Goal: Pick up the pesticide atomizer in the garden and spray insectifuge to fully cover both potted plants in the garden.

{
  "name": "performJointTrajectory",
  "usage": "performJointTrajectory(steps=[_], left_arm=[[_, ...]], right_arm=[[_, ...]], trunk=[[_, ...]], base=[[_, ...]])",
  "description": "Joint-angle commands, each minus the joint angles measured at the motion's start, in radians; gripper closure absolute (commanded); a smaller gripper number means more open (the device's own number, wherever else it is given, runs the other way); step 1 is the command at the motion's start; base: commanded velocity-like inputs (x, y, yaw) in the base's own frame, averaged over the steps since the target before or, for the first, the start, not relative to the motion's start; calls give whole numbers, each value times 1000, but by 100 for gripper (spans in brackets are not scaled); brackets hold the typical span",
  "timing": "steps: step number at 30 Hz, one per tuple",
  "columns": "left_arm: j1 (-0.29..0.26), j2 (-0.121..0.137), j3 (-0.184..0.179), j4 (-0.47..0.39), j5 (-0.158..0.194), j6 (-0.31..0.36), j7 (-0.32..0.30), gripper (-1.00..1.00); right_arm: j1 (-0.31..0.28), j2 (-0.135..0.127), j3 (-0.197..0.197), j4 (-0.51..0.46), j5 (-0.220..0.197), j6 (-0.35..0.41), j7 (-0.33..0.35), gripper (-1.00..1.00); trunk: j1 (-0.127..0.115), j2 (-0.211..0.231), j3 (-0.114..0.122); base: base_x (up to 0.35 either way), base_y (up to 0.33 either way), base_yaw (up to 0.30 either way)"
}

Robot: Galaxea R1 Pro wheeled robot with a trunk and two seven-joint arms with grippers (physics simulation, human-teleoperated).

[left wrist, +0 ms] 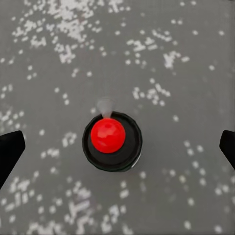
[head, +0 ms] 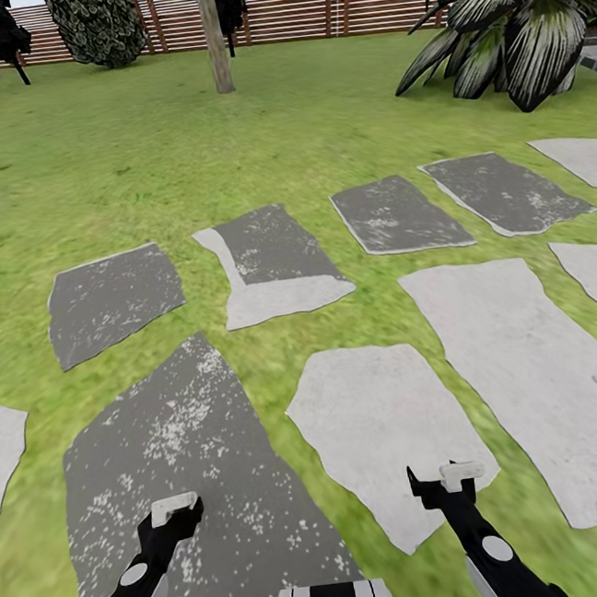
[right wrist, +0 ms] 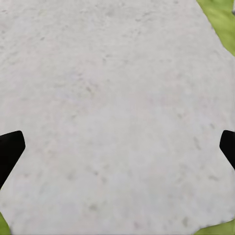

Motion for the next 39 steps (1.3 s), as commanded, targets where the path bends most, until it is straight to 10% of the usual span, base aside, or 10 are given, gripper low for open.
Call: performJointTrajectory(steps=[1,39], left_arm=[[0,0,0,1,7,-3,-1,-100],[1,-1,2,12,7,-4,0,-100]], right_arm=[[0,0,0,1,0,-3,0,-100],[0,0,-1,1,0,-3,0,-100]], trunk=[[0,0,-1],[7,-4,-88]], base=[[4,0,0],[1,0,0]])
